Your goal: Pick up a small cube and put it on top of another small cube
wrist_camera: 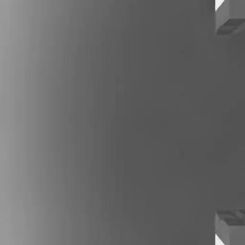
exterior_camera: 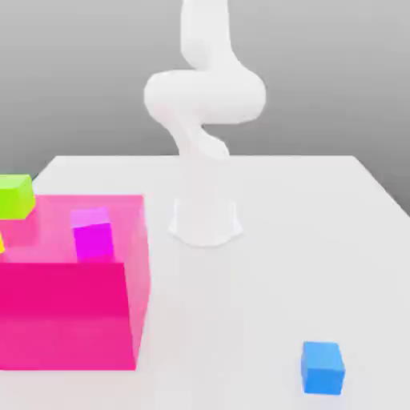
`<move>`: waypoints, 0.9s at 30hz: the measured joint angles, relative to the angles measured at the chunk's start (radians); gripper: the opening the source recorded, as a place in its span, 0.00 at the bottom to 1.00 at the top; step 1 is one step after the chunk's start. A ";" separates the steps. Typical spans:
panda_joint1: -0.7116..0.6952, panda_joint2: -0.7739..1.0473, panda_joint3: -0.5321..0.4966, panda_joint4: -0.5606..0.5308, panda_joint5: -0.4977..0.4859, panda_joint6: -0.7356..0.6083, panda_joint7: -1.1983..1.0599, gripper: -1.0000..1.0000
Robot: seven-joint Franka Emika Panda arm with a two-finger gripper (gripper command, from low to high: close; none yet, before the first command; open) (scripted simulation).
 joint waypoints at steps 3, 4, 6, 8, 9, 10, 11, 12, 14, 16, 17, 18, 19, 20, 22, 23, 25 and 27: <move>-0.008 0.113 0.046 -0.020 -0.008 0.045 0.055 0.50; -0.010 0.150 0.060 -0.026 -0.012 0.060 0.074 0.50; -0.014 0.222 0.089 -0.039 -0.021 0.089 0.111 0.50; -0.014 0.294 0.116 -0.052 -0.033 0.117 0.151 0.50; -0.015 0.330 0.130 -0.058 -0.039 0.132 0.172 0.50; -0.015 0.367 0.143 -0.064 -0.046 0.146 0.192 0.50; -0.014 0.403 0.155 -0.070 -0.054 0.160 0.213 0.50; -0.013 0.439 0.167 -0.077 -0.062 0.175 0.235 0.50; -0.010 0.512 0.190 -0.089 -0.079 0.203 0.279 0.50; -0.004 0.585 0.208 -0.102 -0.098 0.231 0.323 0.50; 0.004 0.622 0.217 -0.108 -0.107 0.245 0.346 0.50; 0.013 0.659 0.223 -0.114 -0.117 0.260 0.368 0.50; 0.025 0.695 0.227 -0.120 -0.126 0.274 0.390 0.50; 0.036 0.732 0.230 -0.127 -0.134 0.288 0.412 0.50; 0.054 0.804 0.232 -0.139 -0.147 0.316 0.452 0.50; 0.061 0.840 0.235 -0.145 -0.151 0.330 0.471 0.50; 0.081 0.912 0.239 -0.158 -0.156 0.359 0.506 0.50; 0.103 0.984 0.223 -0.155 -0.182 0.404 0.539 0.50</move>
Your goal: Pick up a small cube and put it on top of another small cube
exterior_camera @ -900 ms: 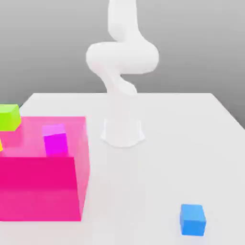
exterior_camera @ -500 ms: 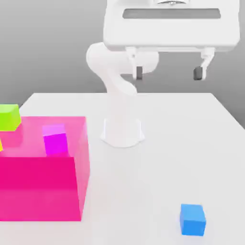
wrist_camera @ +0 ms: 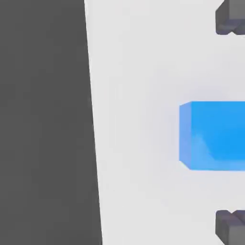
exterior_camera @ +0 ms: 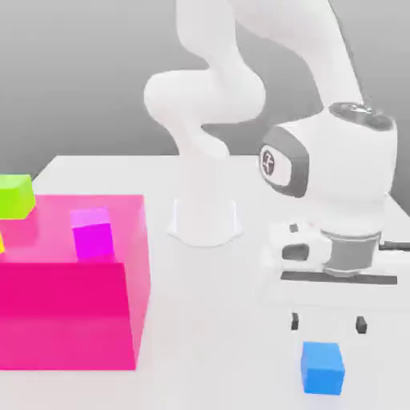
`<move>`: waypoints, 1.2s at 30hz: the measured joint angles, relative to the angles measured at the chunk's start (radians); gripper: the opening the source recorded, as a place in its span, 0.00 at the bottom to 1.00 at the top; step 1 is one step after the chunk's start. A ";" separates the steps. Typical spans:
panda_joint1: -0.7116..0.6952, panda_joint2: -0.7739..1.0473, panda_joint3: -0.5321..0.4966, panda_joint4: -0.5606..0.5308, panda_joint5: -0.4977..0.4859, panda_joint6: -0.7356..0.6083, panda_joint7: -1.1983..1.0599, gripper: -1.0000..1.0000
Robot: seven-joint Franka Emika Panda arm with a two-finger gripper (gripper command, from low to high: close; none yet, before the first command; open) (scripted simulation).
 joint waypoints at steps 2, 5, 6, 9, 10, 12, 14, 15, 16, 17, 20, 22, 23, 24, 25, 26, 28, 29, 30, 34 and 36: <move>0.032 0.072 -0.037 0.012 -0.034 0.053 0.029 0.50; 0.063 0.139 -0.074 0.026 -0.068 0.105 0.056 0.00; 0.063 0.139 -0.074 0.026 -0.068 0.106 0.056 0.00; 0.063 0.139 -0.074 0.026 -0.069 0.107 0.057 0.00; 0.070 0.154 -0.082 0.029 -0.077 0.119 0.063 0.00; 0.055 0.120 -0.063 0.021 -0.058 0.092 0.049 0.00; 0.033 0.057 -0.033 0.008 -0.019 0.043 0.020 0.00; 0.023 0.021 -0.019 0.000 0.003 0.016 0.003 0.00; 0.013 -0.014 -0.015 -0.005 0.023 -0.014 -0.009 0.00; -0.001 -0.050 -0.027 -0.005 0.036 -0.049 -0.013 0.00; -0.058 -0.158 -0.080 0.001 0.065 -0.161 -0.007 0.00; -0.128 -0.229 -0.114 0.007 0.079 -0.238 0.003 0.00; -0.171 -0.265 -0.126 0.010 0.085 -0.277 0.008 0.00; -0.210 -0.300 -0.139 0.013 0.093 -0.315 0.013 0.00; -0.228 -0.336 -0.149 0.016 0.100 -0.354 0.018 0.00; -0.246 -0.372 -0.161 0.019 0.108 -0.392 0.022 0.00; -0.278 -0.444 -0.193 0.025 0.123 -0.469 0.033 0.00; -0.297 -0.480 -0.212 0.028 0.129 -0.508 0.039 0.00; -0.315 -0.517 -0.232 0.031 0.135 -0.546 0.046 0.00; -0.392 -0.659 -0.308 0.041 0.155 -0.693 0.074 0.00; -0.407 -0.663 -0.322 0.008 0.159 -0.664 0.079 0.00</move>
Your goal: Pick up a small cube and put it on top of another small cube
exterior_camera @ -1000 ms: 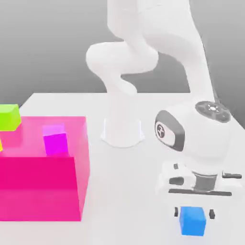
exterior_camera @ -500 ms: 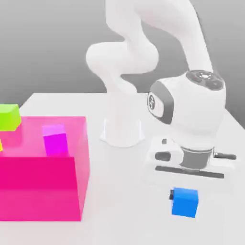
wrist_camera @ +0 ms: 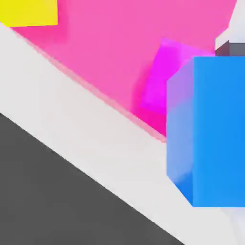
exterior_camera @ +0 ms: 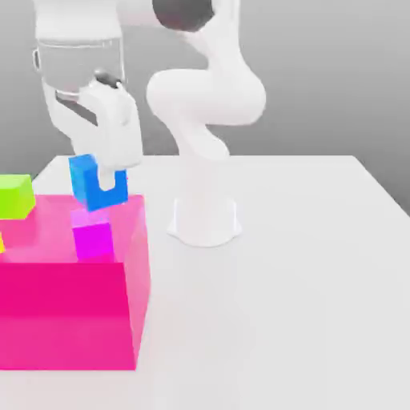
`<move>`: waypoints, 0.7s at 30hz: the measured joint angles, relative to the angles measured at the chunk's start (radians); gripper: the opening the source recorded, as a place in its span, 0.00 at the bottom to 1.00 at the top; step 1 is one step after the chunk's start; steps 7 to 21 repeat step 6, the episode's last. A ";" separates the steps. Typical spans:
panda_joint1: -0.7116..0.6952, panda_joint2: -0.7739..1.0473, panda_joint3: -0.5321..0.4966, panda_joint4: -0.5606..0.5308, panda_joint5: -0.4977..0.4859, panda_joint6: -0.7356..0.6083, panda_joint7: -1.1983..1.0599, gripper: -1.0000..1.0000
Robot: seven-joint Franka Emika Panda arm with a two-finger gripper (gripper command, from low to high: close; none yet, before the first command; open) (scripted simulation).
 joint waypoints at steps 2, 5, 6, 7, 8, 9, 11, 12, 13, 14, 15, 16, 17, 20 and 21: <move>-0.005 0.024 -0.004 -0.048 0.001 0.073 0.000 0.00; -0.006 0.034 -0.005 -0.066 0.002 0.100 0.000 1.00; -0.006 0.034 -0.005 -0.066 0.002 0.100 0.000 1.00; -0.006 0.034 -0.005 -0.066 0.002 0.100 0.000 1.00; -0.006 0.034 -0.005 -0.066 0.002 0.100 0.000 1.00; -0.006 0.034 -0.005 -0.066 0.002 0.100 0.000 1.00; -0.006 0.034 -0.005 -0.066 0.002 0.100 0.000 1.00; -0.006 0.034 -0.005 -0.066 0.002 0.100 0.000 1.00; -0.006 0.034 -0.005 -0.066 0.002 0.100 0.000 1.00; -0.006 0.034 -0.005 -0.066 0.002 0.100 0.000 1.00; -0.006 0.034 -0.005 -0.066 0.002 0.100 0.000 1.00; -0.006 0.034 -0.005 -0.066 0.002 0.100 0.000 1.00; -0.006 0.034 -0.005 -0.066 0.002 0.100 0.000 1.00; -0.006 0.034 -0.005 -0.066 0.002 0.100 0.000 1.00; -0.006 0.034 -0.005 -0.066 0.002 0.100 0.000 1.00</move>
